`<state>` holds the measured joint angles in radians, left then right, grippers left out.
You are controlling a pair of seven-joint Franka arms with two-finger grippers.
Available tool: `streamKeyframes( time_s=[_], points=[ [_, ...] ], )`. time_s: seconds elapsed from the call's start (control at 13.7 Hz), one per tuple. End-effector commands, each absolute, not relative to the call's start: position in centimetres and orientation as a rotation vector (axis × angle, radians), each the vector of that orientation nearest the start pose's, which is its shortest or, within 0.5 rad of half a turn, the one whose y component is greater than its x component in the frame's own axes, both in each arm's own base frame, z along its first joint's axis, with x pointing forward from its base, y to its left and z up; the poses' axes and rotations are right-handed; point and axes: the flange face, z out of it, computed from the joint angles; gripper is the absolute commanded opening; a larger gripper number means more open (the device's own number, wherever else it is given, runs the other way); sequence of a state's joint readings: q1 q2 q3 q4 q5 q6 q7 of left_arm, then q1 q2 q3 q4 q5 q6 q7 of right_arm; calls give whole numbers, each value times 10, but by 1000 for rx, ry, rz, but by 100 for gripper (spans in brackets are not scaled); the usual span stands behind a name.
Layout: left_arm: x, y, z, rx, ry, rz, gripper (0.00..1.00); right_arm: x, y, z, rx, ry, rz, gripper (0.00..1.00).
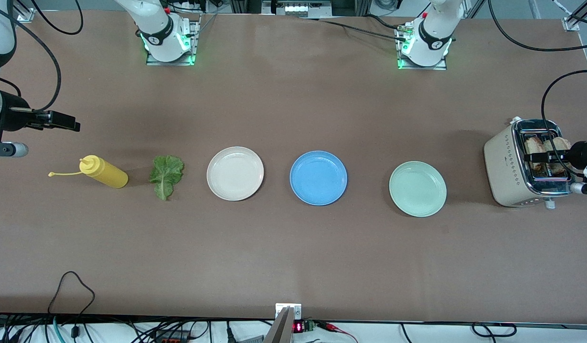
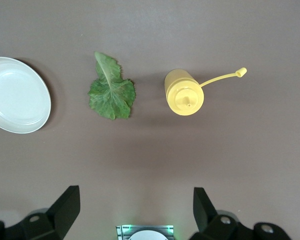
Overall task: Make sandwich in blue plate with both arms
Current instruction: 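Grasp a toast slice with the left gripper and lift it out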
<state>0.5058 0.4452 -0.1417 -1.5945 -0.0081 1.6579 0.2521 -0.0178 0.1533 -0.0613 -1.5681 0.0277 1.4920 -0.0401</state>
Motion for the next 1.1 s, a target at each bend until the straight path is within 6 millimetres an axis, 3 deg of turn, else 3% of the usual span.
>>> streamKeyframes(
  time_s=[0.0,0.22,0.37,0.66,0.8,1.02],
  points=[
    [583,241,346,-3275,-194,589,26,580,-39,533,-3080,66,365,100],
    [581,241,355,-3275,-177,609,1,580,-40,533,-3081,68,365,100],
    [575,241,374,-3279,-152,642,1,580,-39,533,-3081,66,365,100],
    [569,236,470,-3301,-1,669,1,580,-41,533,-3078,71,369,100],
    [578,202,502,-3315,124,683,1,580,-42,532,-3078,71,371,100],
    [597,105,516,-3310,318,672,1,580,-42,532,-3078,73,371,100]
  ],
)
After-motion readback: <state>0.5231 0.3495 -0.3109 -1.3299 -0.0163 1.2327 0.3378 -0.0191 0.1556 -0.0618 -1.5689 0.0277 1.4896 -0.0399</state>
